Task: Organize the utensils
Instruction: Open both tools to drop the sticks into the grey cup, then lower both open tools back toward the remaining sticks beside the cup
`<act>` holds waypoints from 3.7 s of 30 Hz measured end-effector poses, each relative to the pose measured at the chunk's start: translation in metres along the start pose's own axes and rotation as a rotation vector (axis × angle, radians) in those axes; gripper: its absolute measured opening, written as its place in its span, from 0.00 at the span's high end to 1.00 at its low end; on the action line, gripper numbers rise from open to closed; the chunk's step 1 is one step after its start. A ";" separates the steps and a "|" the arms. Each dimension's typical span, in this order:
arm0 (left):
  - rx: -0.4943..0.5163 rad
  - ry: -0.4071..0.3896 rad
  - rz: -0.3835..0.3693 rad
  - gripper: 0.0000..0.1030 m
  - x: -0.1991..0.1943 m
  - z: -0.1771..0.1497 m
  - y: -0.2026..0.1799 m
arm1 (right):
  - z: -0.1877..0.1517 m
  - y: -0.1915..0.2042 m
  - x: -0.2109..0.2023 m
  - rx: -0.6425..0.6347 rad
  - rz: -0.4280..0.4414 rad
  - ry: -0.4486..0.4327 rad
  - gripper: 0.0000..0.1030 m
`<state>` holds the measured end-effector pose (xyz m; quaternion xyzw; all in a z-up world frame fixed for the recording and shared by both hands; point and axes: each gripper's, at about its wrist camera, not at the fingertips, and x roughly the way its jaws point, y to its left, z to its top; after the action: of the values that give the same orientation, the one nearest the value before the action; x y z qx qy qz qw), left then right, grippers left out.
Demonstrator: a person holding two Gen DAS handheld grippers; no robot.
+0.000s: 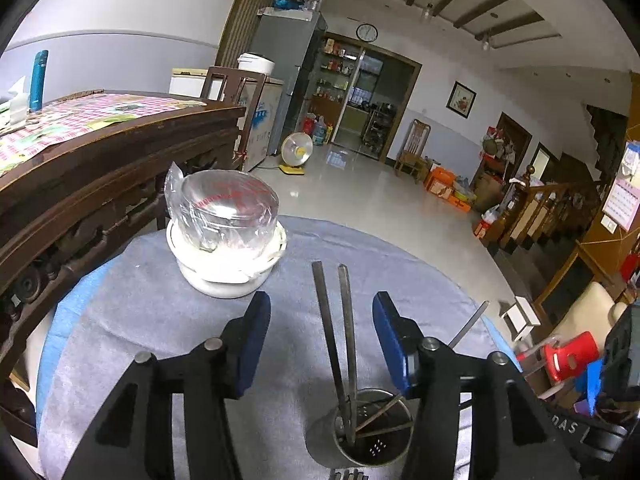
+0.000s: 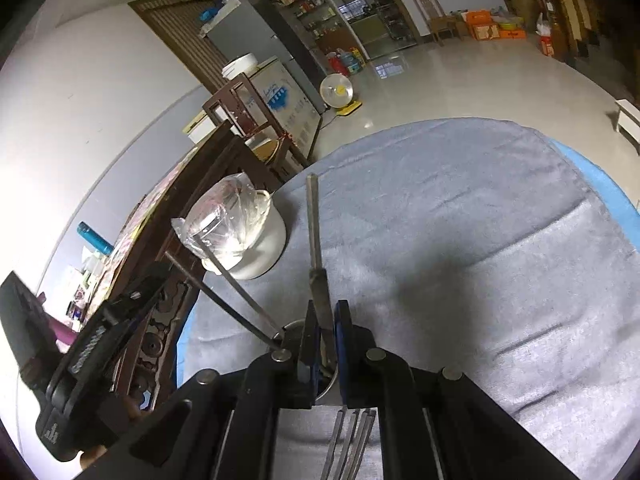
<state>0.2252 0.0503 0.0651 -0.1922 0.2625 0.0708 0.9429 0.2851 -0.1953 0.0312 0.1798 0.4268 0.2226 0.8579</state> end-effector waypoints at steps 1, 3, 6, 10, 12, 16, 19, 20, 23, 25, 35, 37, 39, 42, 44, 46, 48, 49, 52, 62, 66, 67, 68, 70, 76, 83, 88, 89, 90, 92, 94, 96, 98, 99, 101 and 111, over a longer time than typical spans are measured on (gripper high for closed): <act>-0.004 -0.001 -0.002 0.47 -0.003 0.001 0.003 | 0.001 -0.001 -0.001 0.005 0.006 -0.003 0.91; -0.013 -0.007 -0.003 0.47 -0.009 0.000 0.009 | 0.005 0.000 -0.002 0.009 0.006 -0.013 0.89; -0.033 -0.014 -0.003 0.47 -0.022 -0.001 0.023 | 0.012 0.004 -0.008 0.012 0.002 -0.053 0.80; -0.052 -0.023 -0.001 0.45 -0.039 -0.007 0.041 | 0.019 0.013 -0.028 0.002 0.028 -0.152 0.26; -0.055 -0.026 0.001 0.43 -0.049 -0.011 0.049 | 0.021 0.019 -0.043 -0.018 0.046 -0.214 0.21; -0.051 -0.012 0.002 0.42 -0.063 -0.021 0.060 | 0.024 0.022 -0.074 0.002 0.041 -0.304 0.21; -0.037 0.016 0.007 0.40 -0.073 -0.035 0.070 | 0.016 0.019 -0.107 0.023 0.046 -0.361 0.21; -0.030 0.028 0.009 0.39 -0.077 -0.041 0.073 | 0.012 0.017 -0.116 0.032 0.043 -0.364 0.21; -0.021 0.066 0.029 0.39 -0.082 -0.060 0.085 | -0.014 0.009 -0.142 0.024 0.012 -0.363 0.21; -0.020 0.098 0.042 0.38 -0.083 -0.074 0.093 | -0.030 0.005 -0.144 0.010 -0.005 -0.325 0.21; -0.010 0.287 0.074 0.38 -0.073 -0.138 0.109 | -0.139 -0.051 -0.050 0.153 -0.043 0.127 0.61; 0.015 0.313 0.084 0.38 -0.071 -0.148 0.108 | -0.151 -0.058 -0.032 0.183 -0.055 0.189 0.61; 0.030 0.339 0.083 0.38 -0.070 -0.156 0.108 | -0.159 -0.056 -0.019 0.186 -0.045 0.224 0.61; 0.045 0.370 0.092 0.38 -0.065 -0.164 0.108 | -0.164 -0.051 -0.001 0.186 -0.045 0.272 0.61; 0.048 0.387 0.097 0.38 -0.063 -0.169 0.109 | -0.161 -0.044 0.010 0.174 -0.058 0.297 0.61; 0.044 0.404 0.096 0.38 -0.060 -0.172 0.111 | -0.160 -0.039 0.022 0.158 -0.071 0.329 0.61; 0.038 0.414 0.097 0.38 -0.058 -0.175 0.113 | -0.159 -0.031 0.035 0.136 -0.096 0.359 0.61; 0.037 0.419 0.098 0.38 -0.057 -0.176 0.114 | -0.157 -0.026 0.040 0.120 -0.107 0.374 0.61; 0.033 0.429 0.097 0.38 -0.056 -0.179 0.116 | -0.158 -0.015 0.054 0.069 -0.153 0.417 0.61; 0.002 0.443 0.086 0.38 -0.055 -0.179 0.129 | -0.160 -0.001 0.071 -0.086 -0.368 0.463 0.62; -0.006 0.446 0.079 0.38 -0.054 -0.179 0.129 | -0.159 -0.026 0.055 0.000 -0.341 0.461 0.62; -0.005 0.450 0.077 0.38 -0.053 -0.179 0.128 | -0.158 -0.031 0.050 0.007 -0.353 0.447 0.62; -0.003 0.453 0.075 0.38 -0.052 -0.179 0.126 | -0.158 -0.037 0.045 0.029 -0.351 0.439 0.62; 0.008 0.455 0.071 0.38 -0.051 -0.180 0.122 | -0.158 -0.045 0.040 0.067 -0.326 0.434 0.62; 0.030 0.464 0.066 0.38 -0.051 -0.182 0.115 | -0.156 -0.047 0.040 0.063 -0.309 0.433 0.62; 0.023 0.466 0.070 0.38 -0.051 -0.182 0.115 | -0.158 -0.029 0.059 0.022 -0.344 0.457 0.62; 0.009 0.467 0.070 0.38 -0.050 -0.181 0.119 | -0.155 -0.035 0.049 0.025 -0.356 0.441 0.62; 0.005 0.470 0.066 0.38 -0.049 -0.181 0.118 | -0.155 -0.036 0.050 0.027 -0.363 0.445 0.62; 0.005 0.472 0.064 0.38 -0.048 -0.181 0.117 | -0.155 -0.038 0.053 0.031 -0.357 0.452 0.62; 0.016 0.472 0.059 0.38 -0.049 -0.182 0.117 | -0.156 -0.037 0.059 0.032 -0.358 0.465 0.62; 0.026 0.468 0.056 0.38 -0.049 -0.180 0.116 | -0.154 -0.033 0.060 0.007 -0.382 0.470 0.62; 0.024 0.463 0.057 0.38 -0.049 -0.179 0.116 | -0.154 -0.029 0.068 0.011 -0.380 0.474 0.62; 0.018 0.466 0.057 0.38 -0.048 -0.177 0.116 | -0.153 -0.028 0.071 0.018 -0.378 0.472 0.62; 0.019 0.470 0.056 0.38 -0.047 -0.177 0.115 | -0.151 -0.026 0.073 0.013 -0.374 0.473 0.62; 0.028 0.475 0.055 0.38 -0.045 -0.177 0.113 | -0.148 -0.020 0.080 -0.001 -0.350 0.491 0.62; 0.037 0.474 0.066 0.38 -0.048 -0.174 0.108 | -0.142 -0.026 0.057 0.037 -0.314 0.433 0.62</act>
<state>0.0772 0.0781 -0.0824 -0.1774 0.4840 0.0496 0.8555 0.2062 -0.1698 -0.1007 0.0754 0.6269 0.1123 0.7673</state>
